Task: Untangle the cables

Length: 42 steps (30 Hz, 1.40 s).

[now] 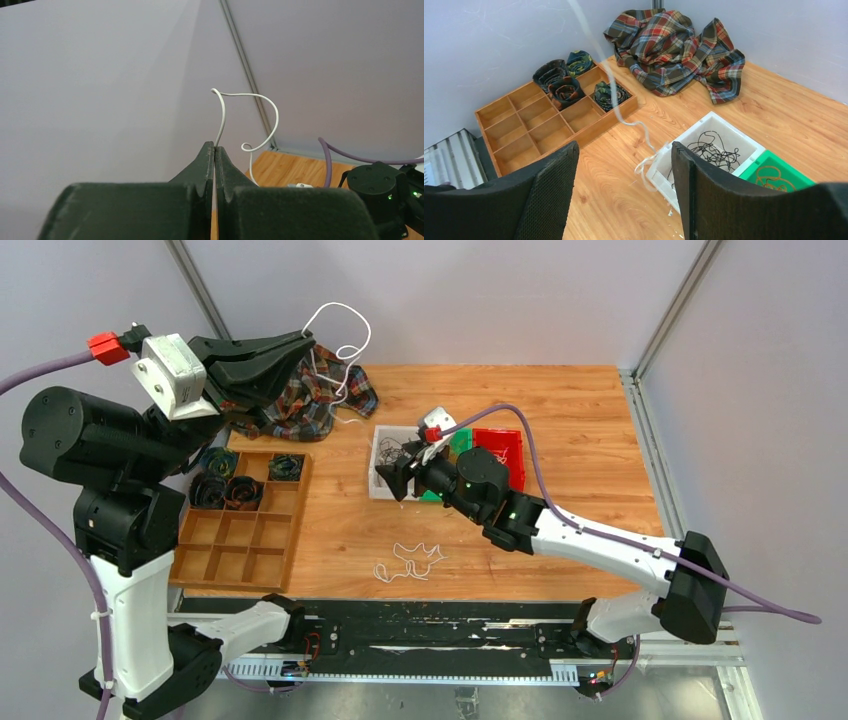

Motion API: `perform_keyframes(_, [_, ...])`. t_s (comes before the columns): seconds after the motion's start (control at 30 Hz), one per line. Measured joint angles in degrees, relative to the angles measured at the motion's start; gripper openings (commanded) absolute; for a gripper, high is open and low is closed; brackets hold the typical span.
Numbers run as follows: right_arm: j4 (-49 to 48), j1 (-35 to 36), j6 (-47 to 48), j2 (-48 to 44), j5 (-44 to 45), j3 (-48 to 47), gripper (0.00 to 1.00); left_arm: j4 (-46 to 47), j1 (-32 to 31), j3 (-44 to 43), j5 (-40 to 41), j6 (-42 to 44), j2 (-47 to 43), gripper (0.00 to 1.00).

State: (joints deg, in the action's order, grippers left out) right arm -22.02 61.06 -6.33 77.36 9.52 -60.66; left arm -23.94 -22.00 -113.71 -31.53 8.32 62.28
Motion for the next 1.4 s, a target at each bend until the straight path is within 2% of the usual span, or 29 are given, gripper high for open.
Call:
perform_keyframes(0.27, [-1.5, 0.0, -2.6, -2.3, -4.5, 0.6, 0.71, 0.0, 0.0, 0.0, -0.9, -0.9, -0.1, 0.01])
perform_keyframes(0.5, [-6.1, 0.0, -4.1, -2.3, -14.7, 1.1, 0.70, 0.0, 0.0, 0.0, -0.9, -0.9, -0.2, 0.01])
perform_keyframes(0.93, [-7.1, 0.0, -4.9, -0.3, -19.5, 0.8, 0.66, 0.0, 0.0, 0.0, -0.9, -1.0, -0.1, 0.00])
perform_keyframes(1.17, [-5.6, 0.0, -5.9, -2.8, -17.7, 1.4, 0.70, 0.1, 0.0, -0.1, -0.9, -1.1, -0.1, 0.00])
perform_keyframes(1.4, [-5.2, -2.0, -6.8, -7.6, -14.2, 6.3, 0.73, 1.1, 0.0, -0.7, -1.5, -2.3, 0.7, 0.00])
